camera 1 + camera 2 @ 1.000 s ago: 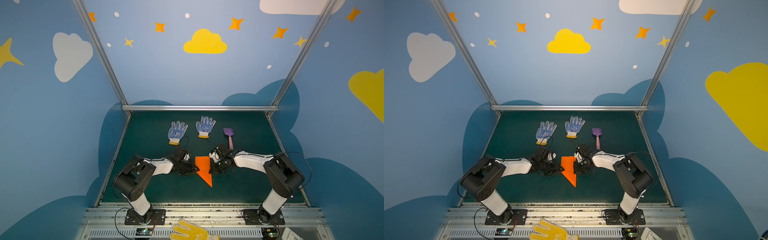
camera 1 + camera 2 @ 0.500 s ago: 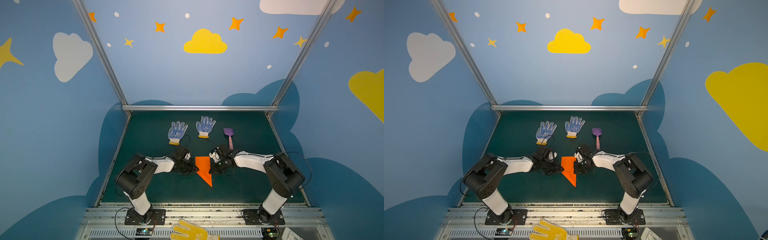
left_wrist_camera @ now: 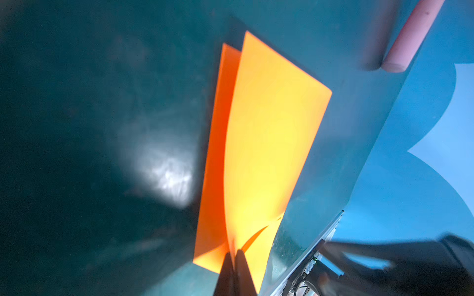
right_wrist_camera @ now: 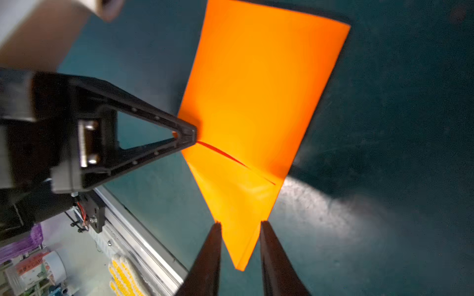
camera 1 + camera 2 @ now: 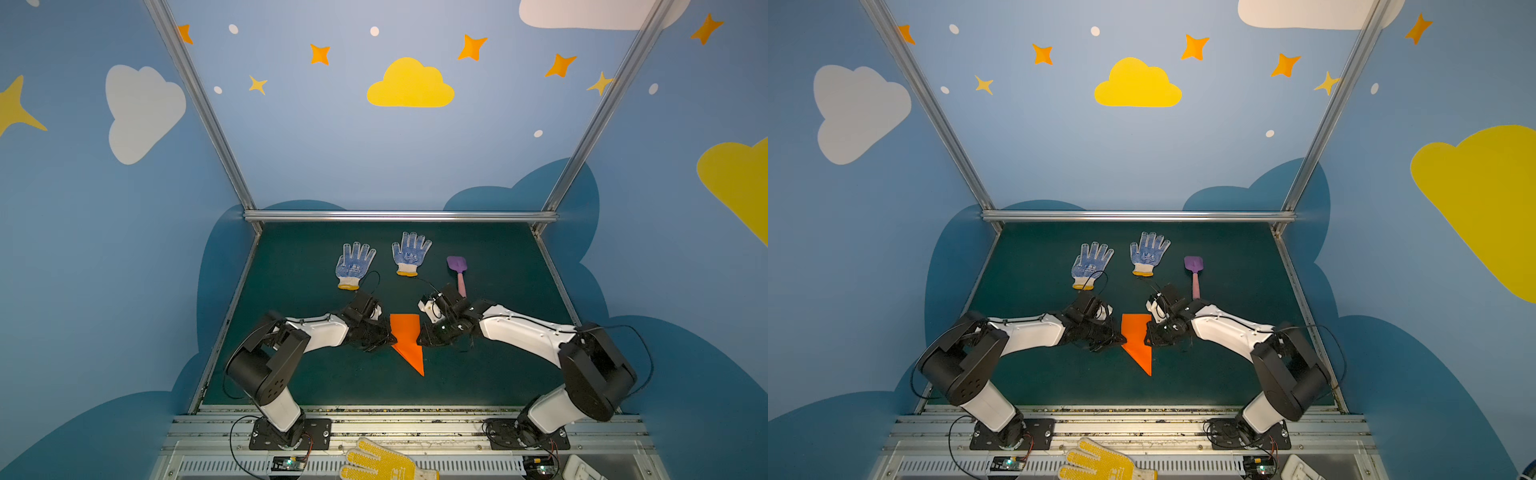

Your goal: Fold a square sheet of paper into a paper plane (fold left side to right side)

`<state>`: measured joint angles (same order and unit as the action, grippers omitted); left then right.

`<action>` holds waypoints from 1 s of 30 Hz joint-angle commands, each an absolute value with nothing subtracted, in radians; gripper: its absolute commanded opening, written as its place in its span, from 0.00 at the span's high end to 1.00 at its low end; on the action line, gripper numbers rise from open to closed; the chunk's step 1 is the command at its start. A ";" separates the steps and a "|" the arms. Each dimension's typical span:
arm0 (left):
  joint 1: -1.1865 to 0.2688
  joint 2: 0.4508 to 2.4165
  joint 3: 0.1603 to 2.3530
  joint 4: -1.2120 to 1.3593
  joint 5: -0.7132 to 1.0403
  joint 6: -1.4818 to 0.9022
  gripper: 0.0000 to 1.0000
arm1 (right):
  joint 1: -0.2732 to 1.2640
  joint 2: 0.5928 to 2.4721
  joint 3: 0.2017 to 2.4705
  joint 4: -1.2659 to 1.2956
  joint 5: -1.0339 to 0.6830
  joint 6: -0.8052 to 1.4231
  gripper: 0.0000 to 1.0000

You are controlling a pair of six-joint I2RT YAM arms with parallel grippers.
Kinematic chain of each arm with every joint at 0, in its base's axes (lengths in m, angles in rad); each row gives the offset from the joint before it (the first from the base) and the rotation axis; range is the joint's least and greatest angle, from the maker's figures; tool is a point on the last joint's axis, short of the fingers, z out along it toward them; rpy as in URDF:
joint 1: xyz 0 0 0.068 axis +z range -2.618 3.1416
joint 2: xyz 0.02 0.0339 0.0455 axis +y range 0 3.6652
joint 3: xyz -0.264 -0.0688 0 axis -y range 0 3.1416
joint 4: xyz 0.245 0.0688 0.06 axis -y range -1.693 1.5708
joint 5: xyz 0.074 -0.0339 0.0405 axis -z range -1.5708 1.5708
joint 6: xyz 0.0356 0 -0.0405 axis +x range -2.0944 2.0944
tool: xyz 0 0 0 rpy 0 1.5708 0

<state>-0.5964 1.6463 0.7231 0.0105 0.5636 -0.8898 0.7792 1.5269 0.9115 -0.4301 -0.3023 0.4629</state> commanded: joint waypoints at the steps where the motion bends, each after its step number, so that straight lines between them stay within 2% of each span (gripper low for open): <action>1: -0.621 1.614 0.733 -0.059 0.507 -0.963 0.96 | 0.847 1.504 0.916 -0.500 -0.209 0.465 0.63; 5: -0.642 1.593 0.732 -0.101 0.460 -1.029 0.96 | 0.945 1.516 0.908 -0.500 -0.095 0.496 0.57; 16: -0.650 1.536 0.738 -0.179 0.426 -1.112 0.96 | 1.113 1.615 0.953 -0.499 0.114 0.523 0.56; 30: -0.650 1.535 0.742 -0.181 0.434 -1.125 0.96 | 1.188 1.691 1.001 -0.507 0.216 0.552 0.58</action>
